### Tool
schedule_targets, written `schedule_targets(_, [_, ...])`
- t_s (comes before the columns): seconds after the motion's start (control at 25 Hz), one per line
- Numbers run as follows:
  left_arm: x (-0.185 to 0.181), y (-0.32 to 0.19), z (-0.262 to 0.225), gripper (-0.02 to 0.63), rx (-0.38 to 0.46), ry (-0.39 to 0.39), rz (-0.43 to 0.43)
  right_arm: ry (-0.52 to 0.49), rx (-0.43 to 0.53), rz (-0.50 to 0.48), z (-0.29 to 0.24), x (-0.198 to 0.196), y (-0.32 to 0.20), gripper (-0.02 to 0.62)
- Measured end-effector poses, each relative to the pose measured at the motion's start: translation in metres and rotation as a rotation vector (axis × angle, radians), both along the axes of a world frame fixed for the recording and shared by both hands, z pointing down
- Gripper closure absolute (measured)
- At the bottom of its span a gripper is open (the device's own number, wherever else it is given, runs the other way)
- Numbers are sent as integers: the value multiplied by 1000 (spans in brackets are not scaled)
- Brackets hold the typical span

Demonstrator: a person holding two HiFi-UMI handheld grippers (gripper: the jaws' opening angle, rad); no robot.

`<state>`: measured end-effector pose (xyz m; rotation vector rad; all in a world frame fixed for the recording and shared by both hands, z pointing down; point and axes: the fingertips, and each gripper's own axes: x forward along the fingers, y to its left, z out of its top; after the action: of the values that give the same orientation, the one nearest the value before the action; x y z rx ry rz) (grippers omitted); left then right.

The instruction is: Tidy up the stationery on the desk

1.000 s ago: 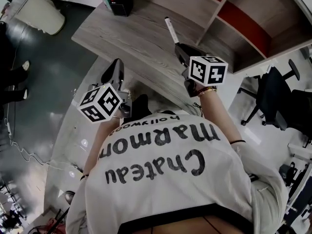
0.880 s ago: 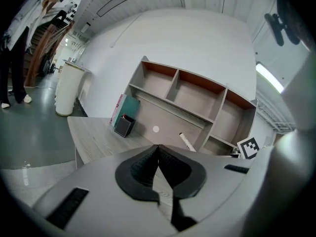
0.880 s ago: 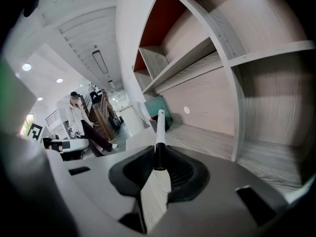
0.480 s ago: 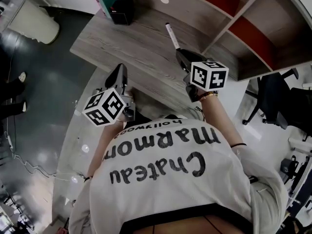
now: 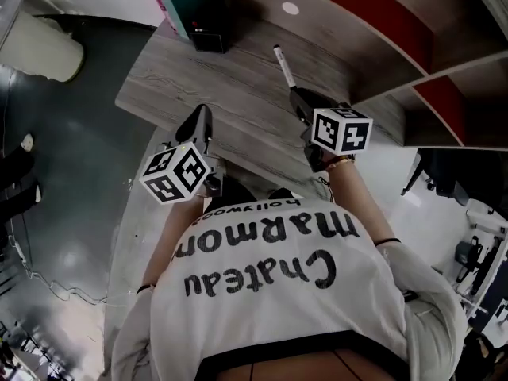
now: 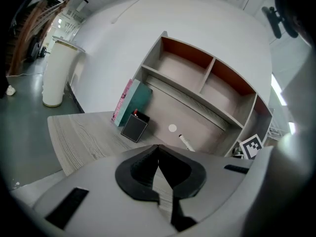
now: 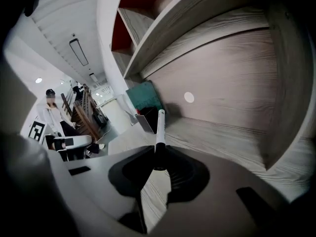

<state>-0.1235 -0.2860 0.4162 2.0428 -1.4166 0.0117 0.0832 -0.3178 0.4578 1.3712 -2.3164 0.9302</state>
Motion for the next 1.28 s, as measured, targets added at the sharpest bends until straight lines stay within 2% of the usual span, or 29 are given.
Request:
schedule_targets(0.32, [-44, -56, 11, 591, -50, 0, 42, 10, -25, 36, -1, -42, -44, 515])
schedule_targets(0.8, [-79, -118, -4, 591, -10, 9, 155, -27, -11, 0, -30, -118, -90, 515])
schedule_targets(1.28, [-108, -148, -4, 591, 3, 71, 169, 178, -77, -58, -19, -148, -118, 514])
